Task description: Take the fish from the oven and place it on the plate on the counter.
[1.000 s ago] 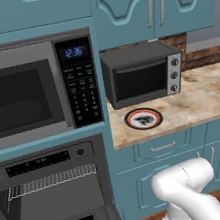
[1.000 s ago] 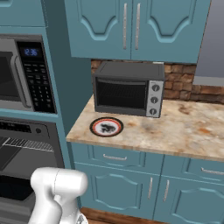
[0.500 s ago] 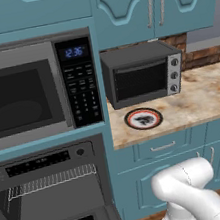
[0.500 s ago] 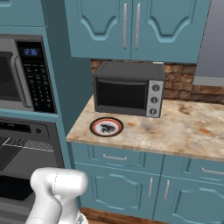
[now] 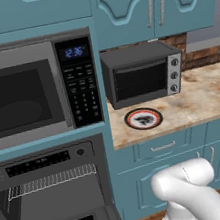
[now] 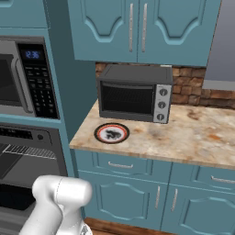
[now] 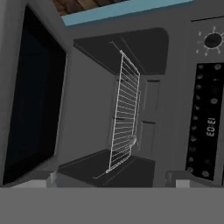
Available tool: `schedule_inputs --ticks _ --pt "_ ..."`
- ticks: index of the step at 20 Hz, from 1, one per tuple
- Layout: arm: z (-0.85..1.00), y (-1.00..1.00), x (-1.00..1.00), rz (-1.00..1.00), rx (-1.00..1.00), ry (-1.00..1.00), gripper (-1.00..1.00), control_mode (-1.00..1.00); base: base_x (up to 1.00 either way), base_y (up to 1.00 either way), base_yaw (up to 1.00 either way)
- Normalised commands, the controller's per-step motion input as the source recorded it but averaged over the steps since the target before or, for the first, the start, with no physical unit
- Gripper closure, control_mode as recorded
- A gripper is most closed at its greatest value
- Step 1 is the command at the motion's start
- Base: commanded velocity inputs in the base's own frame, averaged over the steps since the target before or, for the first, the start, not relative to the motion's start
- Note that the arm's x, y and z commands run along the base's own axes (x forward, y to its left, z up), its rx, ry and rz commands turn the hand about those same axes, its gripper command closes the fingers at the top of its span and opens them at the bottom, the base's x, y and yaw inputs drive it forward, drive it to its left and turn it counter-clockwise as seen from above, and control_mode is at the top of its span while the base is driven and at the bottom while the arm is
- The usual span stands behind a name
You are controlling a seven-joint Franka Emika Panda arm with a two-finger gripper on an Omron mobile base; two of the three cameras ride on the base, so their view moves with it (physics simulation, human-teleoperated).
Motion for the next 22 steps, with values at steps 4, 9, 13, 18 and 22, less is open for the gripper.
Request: schedule_inputs --ticks 4,9,13,18,22 --pt "0.0 -0.04 0.73 -0.01 0.0 0.06 -1.0 -1.0 0.0 0.0 0.0" --pt "0.0 0.0 0.72 -0.01 -0.01 0.11 -1.0 -1.0 0.0 0.0 0.0" --pt "0.0 0.03 0.19 -0.03 -0.11 -0.02 -1.0 -1.0 0.0 0.0 0.0" --pt "-0.03 0.0 0.7 -0.03 -0.09 -0.09 -1.0 -1.0 0.0 0.0 0.0" --pt "-0.11 0.0 0.62 -0.01 -0.07 -0.15 -1.0 -1.0 0.0 0.0 0.0"
